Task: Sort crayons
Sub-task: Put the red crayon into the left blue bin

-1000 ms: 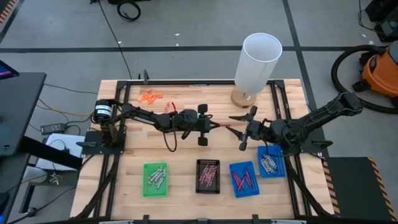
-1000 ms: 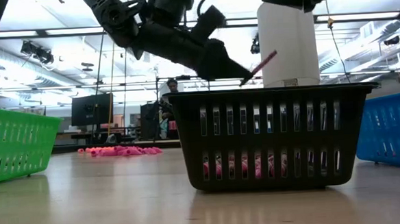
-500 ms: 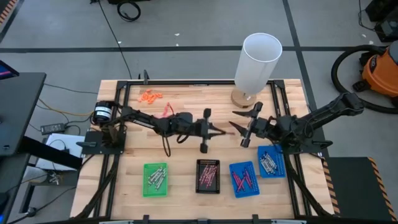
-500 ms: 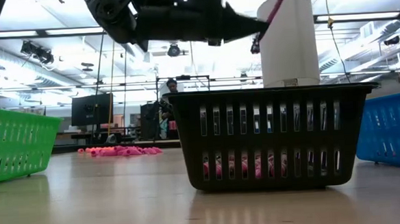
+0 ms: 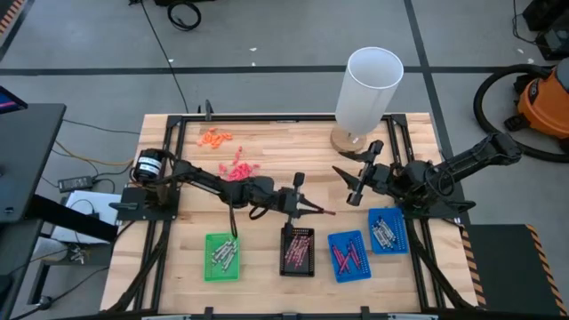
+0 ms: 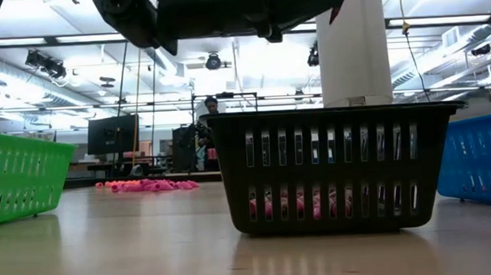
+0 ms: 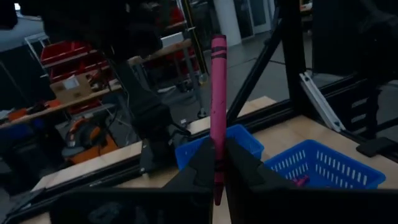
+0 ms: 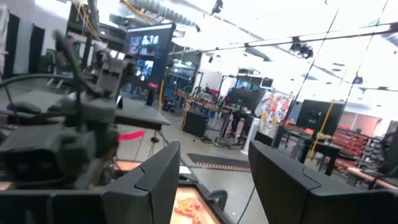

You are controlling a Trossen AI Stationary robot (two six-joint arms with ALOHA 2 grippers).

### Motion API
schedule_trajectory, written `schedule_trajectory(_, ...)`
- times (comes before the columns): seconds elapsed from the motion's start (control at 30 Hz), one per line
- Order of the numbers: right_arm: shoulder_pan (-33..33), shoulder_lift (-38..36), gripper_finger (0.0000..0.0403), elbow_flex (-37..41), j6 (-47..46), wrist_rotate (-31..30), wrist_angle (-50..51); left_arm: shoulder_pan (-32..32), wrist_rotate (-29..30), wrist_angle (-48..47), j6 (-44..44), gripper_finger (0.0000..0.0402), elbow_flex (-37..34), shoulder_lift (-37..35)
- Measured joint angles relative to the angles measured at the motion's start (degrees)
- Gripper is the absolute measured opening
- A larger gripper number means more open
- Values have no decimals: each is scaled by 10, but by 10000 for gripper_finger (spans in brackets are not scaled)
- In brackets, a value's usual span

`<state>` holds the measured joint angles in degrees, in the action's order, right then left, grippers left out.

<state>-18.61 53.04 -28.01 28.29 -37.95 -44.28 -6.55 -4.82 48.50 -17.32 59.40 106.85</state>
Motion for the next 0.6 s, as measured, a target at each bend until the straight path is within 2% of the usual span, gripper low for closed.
schedule_trajectory(0.2,0,0,200,0,25,-1,-19,-31,26,-10,0,14,0,0)
schedule_trajectory(0.33,0,0,200,0,25,-1,-20,-45,27,30,13,14,13,31)
schedule_trajectory(0.6,-1,0,200,0,24,1,-24,-64,26,1,14,14,135,138)
